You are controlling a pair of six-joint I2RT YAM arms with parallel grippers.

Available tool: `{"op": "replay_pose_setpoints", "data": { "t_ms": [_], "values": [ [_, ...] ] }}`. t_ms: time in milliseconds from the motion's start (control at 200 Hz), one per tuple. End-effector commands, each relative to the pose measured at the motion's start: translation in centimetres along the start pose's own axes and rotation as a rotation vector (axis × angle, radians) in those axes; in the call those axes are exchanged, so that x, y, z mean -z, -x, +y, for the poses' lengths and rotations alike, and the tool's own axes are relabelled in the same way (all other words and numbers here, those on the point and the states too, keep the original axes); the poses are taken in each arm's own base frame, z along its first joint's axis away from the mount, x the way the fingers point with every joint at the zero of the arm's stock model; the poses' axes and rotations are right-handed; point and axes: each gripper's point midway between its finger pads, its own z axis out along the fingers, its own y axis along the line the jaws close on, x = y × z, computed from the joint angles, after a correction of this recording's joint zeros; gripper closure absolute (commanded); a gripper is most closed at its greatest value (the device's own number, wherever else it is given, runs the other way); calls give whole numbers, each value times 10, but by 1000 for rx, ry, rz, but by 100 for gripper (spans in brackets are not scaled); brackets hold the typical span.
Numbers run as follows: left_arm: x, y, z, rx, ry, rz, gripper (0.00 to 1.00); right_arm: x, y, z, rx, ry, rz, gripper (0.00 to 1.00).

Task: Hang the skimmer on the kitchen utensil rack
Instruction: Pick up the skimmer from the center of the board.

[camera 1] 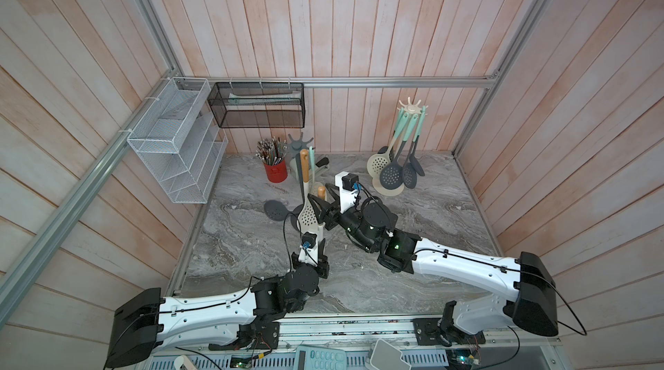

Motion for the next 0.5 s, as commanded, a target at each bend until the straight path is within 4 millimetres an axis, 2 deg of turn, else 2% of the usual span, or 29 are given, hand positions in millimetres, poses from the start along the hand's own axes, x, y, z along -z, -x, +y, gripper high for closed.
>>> {"op": "replay_pose_setpoints", "data": {
  "t_ms": [0, 110, 270, 410, 495],
  "values": [
    [0, 25, -9, 41, -7, -54, 97, -6, 3, -14, -37, -62, 1, 35],
    [-1, 25, -10, 40, -5, -53, 97, -7, 5, -15, -38, -59, -3, 44],
    [-2, 26, -12, 39, -3, -59, 97, -7, 3, -17, -55, -40, 8, 66],
    [-2, 30, -13, 38, -2, -64, 97, -4, 0, -20, -74, -29, 8, 74],
    [-2, 31, -14, 36, -8, -64, 87, -3, 1, -21, -65, -28, 7, 80]
  ]
}}
